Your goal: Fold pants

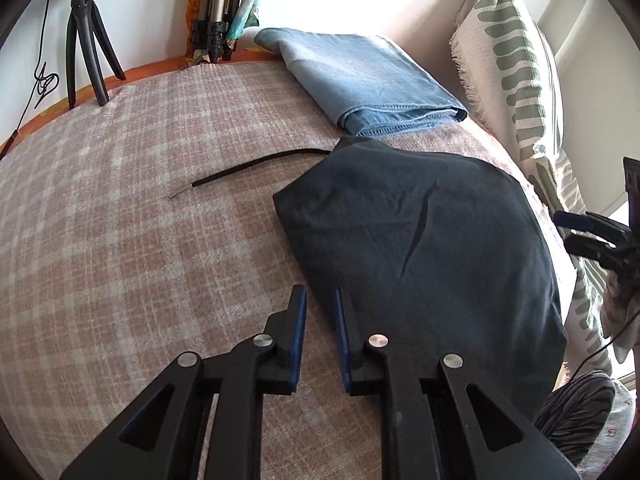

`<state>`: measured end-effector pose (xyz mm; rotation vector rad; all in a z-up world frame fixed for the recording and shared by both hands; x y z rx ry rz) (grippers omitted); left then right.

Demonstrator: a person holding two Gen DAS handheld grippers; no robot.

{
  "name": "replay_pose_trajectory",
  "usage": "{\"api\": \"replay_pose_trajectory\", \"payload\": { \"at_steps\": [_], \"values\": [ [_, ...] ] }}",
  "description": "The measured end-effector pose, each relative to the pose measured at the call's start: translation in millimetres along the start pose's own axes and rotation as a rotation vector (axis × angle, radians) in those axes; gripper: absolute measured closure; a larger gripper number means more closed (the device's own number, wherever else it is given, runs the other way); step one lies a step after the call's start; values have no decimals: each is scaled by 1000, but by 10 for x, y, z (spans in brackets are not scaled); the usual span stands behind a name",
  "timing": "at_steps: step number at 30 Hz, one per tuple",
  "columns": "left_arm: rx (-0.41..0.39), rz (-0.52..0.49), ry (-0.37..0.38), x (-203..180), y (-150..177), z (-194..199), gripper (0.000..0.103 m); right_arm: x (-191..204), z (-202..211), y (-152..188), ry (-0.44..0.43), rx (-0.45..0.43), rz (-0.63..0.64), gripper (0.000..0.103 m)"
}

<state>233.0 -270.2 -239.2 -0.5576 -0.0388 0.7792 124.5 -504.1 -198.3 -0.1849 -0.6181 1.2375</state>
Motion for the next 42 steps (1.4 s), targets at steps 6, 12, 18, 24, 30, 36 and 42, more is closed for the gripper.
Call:
{"api": "replay_pose_trajectory", "payload": {
  "at_steps": [6,12,18,24,30,36,42],
  "values": [
    [49,122,139,17,40,-182,91,-210,-349,-132,-76,74,-118,23],
    [49,309,281,219,-22,-267,91,-270,-510,-252,-148,94,-171,23],
    [29,321,310,295,-168,-312,91,-224,-629,-344,-155,115,-157,19],
    [46,279,296,270,-285,-444,91,-196,-734,-370,-165,138,-144,13],
    [39,261,327,322,-321,-455,89,-218,-737,-295,-212,176,-136,13],
    [-32,257,325,270,-411,-486,75,-106,-813,-316,-261,178,-95,7],
    [-90,127,293,-52,-551,-473,32,-47,-802,-266,-268,204,-13,10]
  ]
}}
Point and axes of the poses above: each gripper's, at about its wrist camera, not at the fingertips, and z roughly against the way its jaws point, x to its left, y to its underside, the point moved 10 cm from there along -z, roughly the way its jaws point, and after that the axes turned 11 degrees about -z, right-handed, at the moved point
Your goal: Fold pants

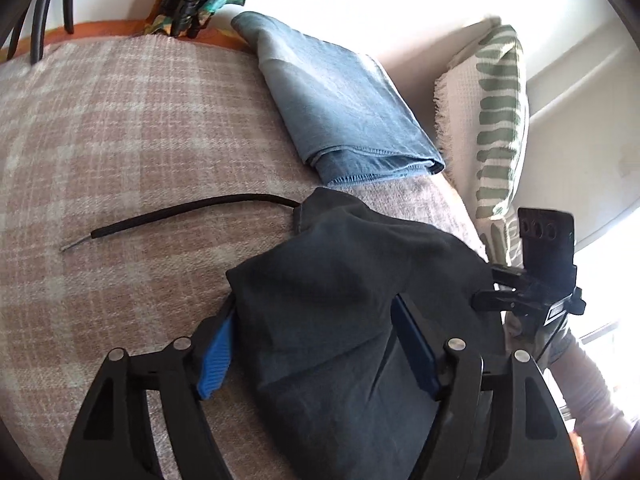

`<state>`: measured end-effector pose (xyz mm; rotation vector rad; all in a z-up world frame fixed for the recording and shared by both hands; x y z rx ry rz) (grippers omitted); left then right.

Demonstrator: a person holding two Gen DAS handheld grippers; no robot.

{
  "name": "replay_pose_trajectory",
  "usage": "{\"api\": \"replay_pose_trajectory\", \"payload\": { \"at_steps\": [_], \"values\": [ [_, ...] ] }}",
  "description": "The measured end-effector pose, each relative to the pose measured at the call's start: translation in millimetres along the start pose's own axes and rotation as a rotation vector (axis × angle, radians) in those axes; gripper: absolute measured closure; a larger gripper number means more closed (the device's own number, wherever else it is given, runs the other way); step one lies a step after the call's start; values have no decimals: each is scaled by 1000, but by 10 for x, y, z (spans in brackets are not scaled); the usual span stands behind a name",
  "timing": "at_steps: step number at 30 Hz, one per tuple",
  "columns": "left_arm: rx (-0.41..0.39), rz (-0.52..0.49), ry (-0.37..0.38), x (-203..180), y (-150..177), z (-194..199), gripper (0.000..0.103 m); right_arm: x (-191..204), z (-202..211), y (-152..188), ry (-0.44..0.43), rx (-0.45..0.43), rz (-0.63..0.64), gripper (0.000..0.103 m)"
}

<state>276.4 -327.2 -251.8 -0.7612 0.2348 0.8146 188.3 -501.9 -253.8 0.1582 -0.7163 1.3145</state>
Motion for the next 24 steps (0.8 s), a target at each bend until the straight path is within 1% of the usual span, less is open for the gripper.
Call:
{"api": "replay_pose_trajectory", "payload": {
  "at_steps": [2,3,4,5,6,7,8,10,11,14,15,17,18,20,22,23,24],
  "values": [
    [16,-28,6,-31,34,-7,33,-63,63,32,-32,14,-17,11],
    [19,-24,8,-22,40,-1,36,-87,84,39,-45,13,-23,11],
    [19,-14,2,3,38,4,42,-93,89,38,-61,5,-27,11],
    [18,-2,2,24,30,-2,45,-83,82,27,-77,-7,-35,11],
    [14,14,10,42,19,-13,50,-64,71,17,-92,-21,-40,12],
    [11,30,21,55,17,-23,58,-41,52,3,-94,-32,-38,12],
    [13,40,28,56,20,-40,64,-10,32,-12,-90,-42,-29,12],
    [28,33,41,0,29,-130,84,30,4,-15,-110,-43,-35,19],
    [32,21,34,-21,46,-151,87,31,-2,-14,-120,-43,-47,22],
    [25,-9,12,-76,47,-153,90,27,83,21,-112,-47,-29,25],
    [27,-12,20,-88,53,-146,91,-1,132,27,-107,-47,-41,25],
    [30,-27,17,-101,62,-136,92,-108,203,71,-94,-22,-94,24],
    [30,-28,19,-97,70,-130,92,-156,221,105,-89,-12,-108,22],
    [26,-18,23,-93,62,-138,92,-210,222,145,-85,-12,-115,20],
    [20,-17,20,-92,54,-145,93,-192,215,140,-110,-21,-124,18],
    [17,-19,18,-89,56,-136,93,-159,195,128,-128,-21,-124,15],
    [15,-17,18,-91,58,-137,93,-112,159,124,-154,-11,-124,15]
  ]
}}
Point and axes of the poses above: each gripper's, at about its wrist camera, not at the fingertips, and z roughly against the way its jaws point, x to its left, y to its underside, the point moved 10 cm from there along -z, roughly the way its jaws point, and after that the axes turned 11 degrees about -z, right-handed, at the moved point
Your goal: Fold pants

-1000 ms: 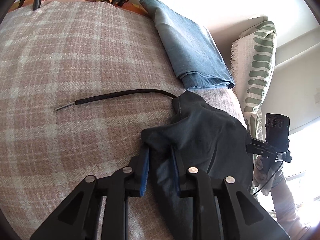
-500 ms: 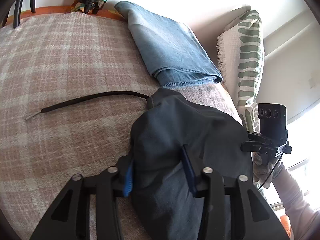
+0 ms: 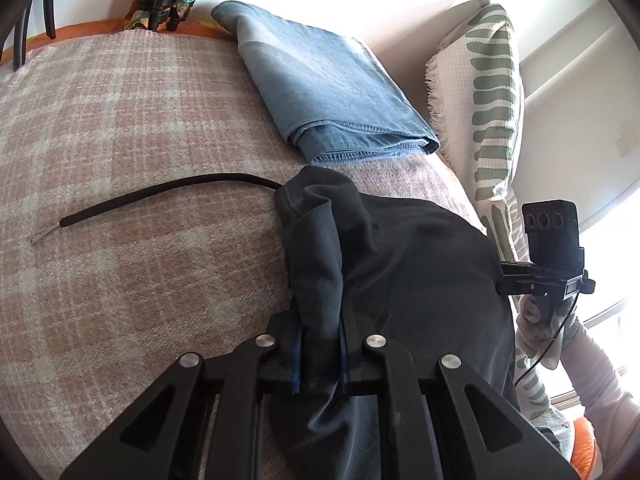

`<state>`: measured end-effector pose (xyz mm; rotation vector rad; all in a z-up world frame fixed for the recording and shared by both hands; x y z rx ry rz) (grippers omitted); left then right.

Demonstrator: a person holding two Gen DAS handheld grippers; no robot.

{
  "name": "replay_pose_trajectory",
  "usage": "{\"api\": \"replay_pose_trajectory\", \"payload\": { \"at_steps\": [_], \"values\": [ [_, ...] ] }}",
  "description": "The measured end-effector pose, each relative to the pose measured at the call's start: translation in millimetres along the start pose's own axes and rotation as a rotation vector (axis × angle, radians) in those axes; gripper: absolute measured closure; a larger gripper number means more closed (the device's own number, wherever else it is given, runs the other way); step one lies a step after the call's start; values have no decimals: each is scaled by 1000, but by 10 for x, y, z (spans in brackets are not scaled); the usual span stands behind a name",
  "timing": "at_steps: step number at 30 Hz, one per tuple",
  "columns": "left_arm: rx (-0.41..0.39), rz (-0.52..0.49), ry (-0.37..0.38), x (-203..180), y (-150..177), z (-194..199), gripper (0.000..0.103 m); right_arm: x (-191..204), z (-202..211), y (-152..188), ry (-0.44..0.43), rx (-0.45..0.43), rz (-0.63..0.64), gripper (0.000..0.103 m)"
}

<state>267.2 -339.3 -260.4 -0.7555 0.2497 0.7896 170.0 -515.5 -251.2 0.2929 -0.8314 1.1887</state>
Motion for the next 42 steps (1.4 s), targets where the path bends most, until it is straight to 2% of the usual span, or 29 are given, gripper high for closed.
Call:
{"api": "replay_pose_trajectory", "payload": {
  "at_steps": [2,4,5,6,7,9,10,11,12,15,17,19,20,22,24,28,30,31,34,36,39,42],
  "values": [
    [-2,7,-2,16,18,15,93,116,-105,-12,-19,3,22,16],
    [-2,2,-11,17,22,21,93,176,-166,-19,28,-5,68,18],
    [-5,-2,-18,13,18,33,93,185,-171,-16,32,-4,75,31],
    [-8,-6,-25,9,10,46,93,172,-159,-20,29,-12,59,40],
    [-15,-8,-32,6,1,69,94,170,-134,-25,27,-30,53,43],
    [-34,-6,-30,-7,-34,121,94,200,-70,-24,38,-67,61,64],
    [-43,-9,-28,-28,-50,152,94,230,-24,-29,34,-87,61,68],
    [-48,-18,-33,-50,-62,177,95,262,25,-36,28,-107,58,79],
    [-51,-34,-46,-77,-74,200,95,289,61,-43,29,-120,57,82],
    [-60,-75,-63,-147,-91,256,95,279,59,-13,48,-94,84,83],
    [-53,-63,-55,-138,-82,252,95,143,71,-30,64,-82,35,78],
    [-47,-62,-61,-116,-76,235,95,-13,86,-28,99,-67,-2,55],
    [-44,-62,-65,-105,-69,222,95,-63,90,-15,106,-65,-2,40],
    [-39,-59,-65,-76,-56,202,95,-145,46,61,68,-16,-19,39],
    [-34,-53,-65,-63,-52,162,95,-167,46,76,-3,-11,-34,38],
    [-7,-48,-76,6,2,47,95,-66,-135,32,-138,24,-53,42],
    [-3,-56,-85,12,16,8,95,31,-235,-9,-136,15,-15,49],
    [-3,-62,-90,11,16,-4,95,67,-290,-2,-130,29,-7,57],
    [-6,-62,-100,1,5,21,95,141,-280,-2,-93,-13,16,62],
    [-15,-62,-106,-11,-9,70,95,193,-187,4,-74,-53,31,71],
    [-45,-67,-107,-76,-54,192,96,250,-22,14,-50,-110,39,78],
    [-80,-78,-102,-183,-120,328,96,352,71,46,-33,-144,65,79]
  ]
}}
Point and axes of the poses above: each gripper's, at about its wrist camera, not at the fingertips, and z roughly against the way its jaws point, x to its left, y to its underside, the point moved 10 cm from there along -z, roughly the way its jaws point, and after that the axes turned 11 degrees about -z, right-handed, at the moved point
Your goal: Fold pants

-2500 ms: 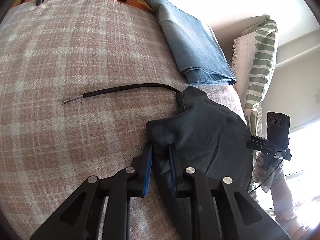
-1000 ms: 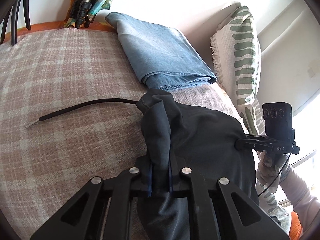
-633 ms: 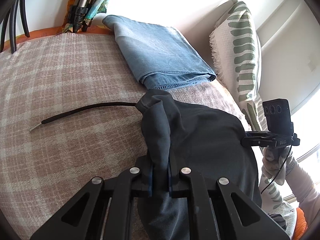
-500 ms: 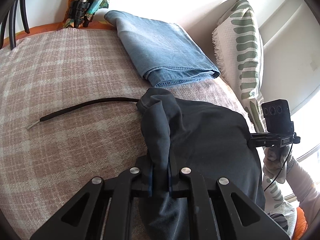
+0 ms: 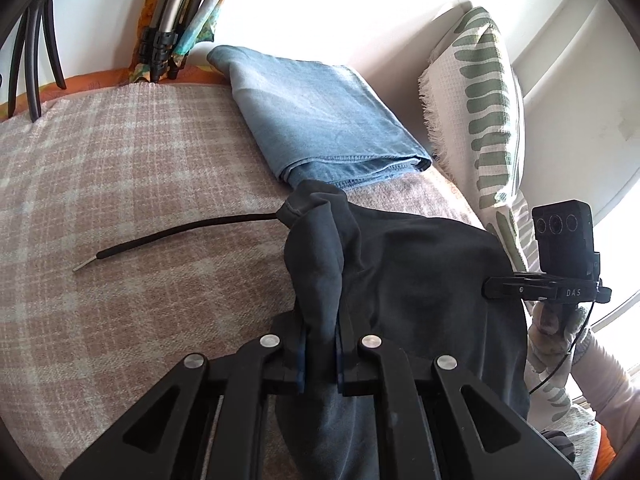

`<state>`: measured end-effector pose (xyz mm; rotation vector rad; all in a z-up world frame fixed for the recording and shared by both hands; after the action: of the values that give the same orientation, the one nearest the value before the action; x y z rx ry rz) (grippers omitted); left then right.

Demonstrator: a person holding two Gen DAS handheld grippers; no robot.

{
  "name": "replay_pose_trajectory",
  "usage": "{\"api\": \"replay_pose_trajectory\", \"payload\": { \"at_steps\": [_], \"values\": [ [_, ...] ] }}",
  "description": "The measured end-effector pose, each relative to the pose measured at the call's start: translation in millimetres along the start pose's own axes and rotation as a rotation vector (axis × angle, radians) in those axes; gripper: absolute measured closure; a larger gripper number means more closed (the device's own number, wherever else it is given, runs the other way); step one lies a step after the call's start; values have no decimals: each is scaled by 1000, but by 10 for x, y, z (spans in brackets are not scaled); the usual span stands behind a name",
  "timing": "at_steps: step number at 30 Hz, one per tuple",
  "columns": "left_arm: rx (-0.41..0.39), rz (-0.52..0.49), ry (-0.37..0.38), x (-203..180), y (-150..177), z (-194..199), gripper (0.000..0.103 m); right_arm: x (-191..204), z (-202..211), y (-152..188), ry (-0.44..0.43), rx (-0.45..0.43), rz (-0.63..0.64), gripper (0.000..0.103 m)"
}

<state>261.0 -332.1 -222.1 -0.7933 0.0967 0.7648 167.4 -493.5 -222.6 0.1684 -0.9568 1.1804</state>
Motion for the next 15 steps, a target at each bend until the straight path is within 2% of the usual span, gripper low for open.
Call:
{"api": "replay_pose_trajectory", "payload": {
  "at_steps": [7,15],
  "values": [
    [-69,-71,-12,-238,-276,301,96,373,178,-109,11,-78,68,81],
    [-154,-135,-32,-345,-822,598,97,676,520,-526,6,-206,122,81]
  ]
}}
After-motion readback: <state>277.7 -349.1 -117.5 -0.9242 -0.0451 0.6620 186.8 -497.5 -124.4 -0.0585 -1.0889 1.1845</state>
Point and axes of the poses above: each gripper's, at about its wrist camera, not at the fingertips, and z roughly against the way its jaws point, x to its left, y to its underside, the point moved 10 cm from there along -z, roughly the way its jaws point, and after that the axes turned 11 degrees about -z, right-handed, at the moved point
